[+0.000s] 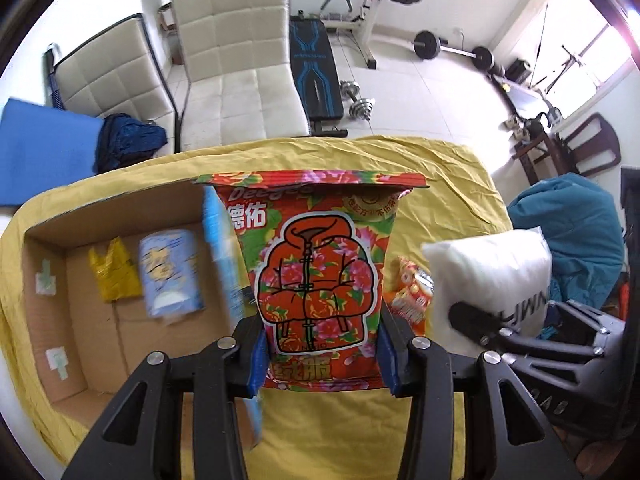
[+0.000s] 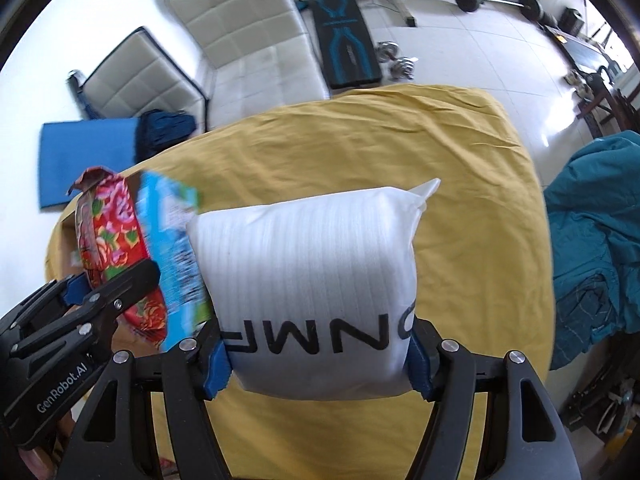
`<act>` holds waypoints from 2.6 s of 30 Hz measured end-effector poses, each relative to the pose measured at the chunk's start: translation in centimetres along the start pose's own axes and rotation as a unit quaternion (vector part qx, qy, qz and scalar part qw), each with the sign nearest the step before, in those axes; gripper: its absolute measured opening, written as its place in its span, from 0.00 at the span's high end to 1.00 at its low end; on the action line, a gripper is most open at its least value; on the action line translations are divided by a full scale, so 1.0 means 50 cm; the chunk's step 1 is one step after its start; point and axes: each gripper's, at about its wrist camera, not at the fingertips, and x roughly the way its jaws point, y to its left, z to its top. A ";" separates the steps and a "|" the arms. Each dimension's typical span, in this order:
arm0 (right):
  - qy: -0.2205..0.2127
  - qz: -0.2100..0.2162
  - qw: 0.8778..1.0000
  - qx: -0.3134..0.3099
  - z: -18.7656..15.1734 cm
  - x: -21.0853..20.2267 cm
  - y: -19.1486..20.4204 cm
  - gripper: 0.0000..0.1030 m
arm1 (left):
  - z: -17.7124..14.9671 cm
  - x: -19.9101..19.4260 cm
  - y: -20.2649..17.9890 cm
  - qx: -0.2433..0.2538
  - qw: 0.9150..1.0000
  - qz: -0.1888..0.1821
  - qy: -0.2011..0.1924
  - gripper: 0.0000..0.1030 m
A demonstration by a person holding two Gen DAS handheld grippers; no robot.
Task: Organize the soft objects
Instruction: 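Carry both bags into the box and open both grippers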
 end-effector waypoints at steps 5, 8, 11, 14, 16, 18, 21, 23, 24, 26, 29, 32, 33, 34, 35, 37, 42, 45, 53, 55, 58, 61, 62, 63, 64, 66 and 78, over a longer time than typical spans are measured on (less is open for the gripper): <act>0.002 0.029 1.000 -0.008 -0.045 -0.017 0.106 0.31 | -0.044 -0.073 0.090 -0.023 1.000 -0.009 -0.018 0.61; 0.007 0.041 0.999 -0.025 -0.070 -0.015 0.191 0.31 | -0.069 -0.114 0.154 -0.033 0.999 -0.009 -0.024 0.61; 0.012 0.045 0.998 -0.039 -0.087 -0.002 0.256 0.31 | -0.089 -0.145 0.215 -0.038 0.999 0.001 -0.031 0.61; 0.022 0.052 0.997 -0.051 -0.101 0.019 0.327 0.31 | -0.108 -0.167 0.280 -0.049 0.998 0.006 -0.032 0.61; 0.026 0.050 0.997 -0.058 -0.104 0.036 0.364 0.31 | -0.115 -0.173 0.315 -0.054 0.998 0.009 -0.033 0.61; 0.033 0.050 0.996 -0.061 -0.105 0.065 0.406 0.31 | -0.123 -0.173 0.362 -0.063 0.997 0.017 -0.029 0.61; 0.049 0.045 0.996 -0.061 -0.107 0.114 0.445 0.31 | -0.134 -0.158 0.421 -0.080 0.997 0.012 -0.016 0.61; 0.058 0.038 0.996 -0.059 -0.101 0.148 0.459 0.31 | -0.139 -0.142 0.456 -0.088 0.996 0.005 -0.005 0.61; 0.064 0.033 0.996 -0.060 -0.102 0.169 0.469 0.31 | -0.141 -0.132 0.475 -0.090 0.996 0.007 0.002 0.61; 0.074 0.026 0.995 -0.059 -0.101 0.202 0.478 0.31 | -0.147 -0.112 0.509 -0.092 0.996 0.012 0.015 0.61; 0.092 0.015 0.994 -0.058 -0.101 0.254 0.490 0.31 | -0.147 -0.067 0.543 -0.096 0.994 0.015 0.040 0.61; 0.106 0.000 0.992 -0.062 -0.100 0.299 0.499 0.31 | -0.143 -0.024 0.572 -0.098 0.993 0.022 0.061 0.61; 0.112 -0.008 0.992 -0.063 -0.100 0.317 0.502 0.31 | -0.139 -0.010 0.581 -0.098 0.993 0.023 0.067 0.61; 0.116 -0.012 0.991 -0.064 -0.100 0.325 0.505 0.31 | -0.135 0.003 0.592 -0.099 0.992 0.025 0.073 0.61; 0.121 -0.016 0.990 -0.065 -0.099 0.339 0.505 0.31 | -0.131 0.018 0.602 -0.099 0.992 0.029 0.079 0.61; 0.127 -0.024 0.989 -0.069 -0.097 0.360 0.512 0.31 | -0.119 0.047 0.623 -0.098 0.990 0.040 0.089 0.61; 0.157 -0.034 0.985 -0.068 -0.099 0.409 0.519 0.31 | -0.086 0.126 0.654 -0.092 0.985 0.080 0.124 0.60; 0.169 -0.038 0.983 -0.066 -0.098 0.432 0.518 0.31 | -0.072 0.167 0.665 -0.097 0.981 0.080 0.145 0.60; 0.168 -0.048 0.983 -0.059 -0.093 0.446 0.528 0.29 | -0.047 0.233 0.680 -0.103 0.977 0.070 0.171 0.59; 0.168 -0.049 0.983 -0.056 -0.082 0.445 0.530 0.29 | -0.040 0.241 0.684 -0.104 0.978 0.063 0.171 0.59; 0.170 -0.050 0.983 -0.055 -0.072 0.444 0.531 0.27 | -0.032 0.243 0.686 -0.099 0.979 0.057 0.167 0.56; 0.171 -0.052 0.982 -0.062 -0.075 0.446 0.534 0.25 | -0.024 0.243 0.688 -0.094 0.980 0.056 0.168 0.56; 0.172 -0.051 0.982 -0.063 -0.079 0.447 0.539 0.24 | -0.023 0.243 0.689 -0.093 0.980 0.056 0.169 0.55; 0.173 -0.051 0.982 -0.064 -0.079 0.446 0.540 0.24 | -0.022 0.242 0.690 -0.093 0.979 0.054 0.172 0.55; 0.174 -0.051 0.981 -0.064 -0.083 0.443 0.544 0.24 | -0.022 0.241 0.691 -0.093 0.979 0.054 0.175 0.55; 0.175 -0.051 0.981 -0.064 -0.078 0.445 0.552 0.23 | -0.021 0.238 0.695 -0.096 0.977 0.055 0.181 0.51; 0.153 -0.046 0.985 -0.064 -0.057 0.363 0.598 0.14 | -0.031 0.166 0.696 -0.105 0.977 0.061 0.174 0.50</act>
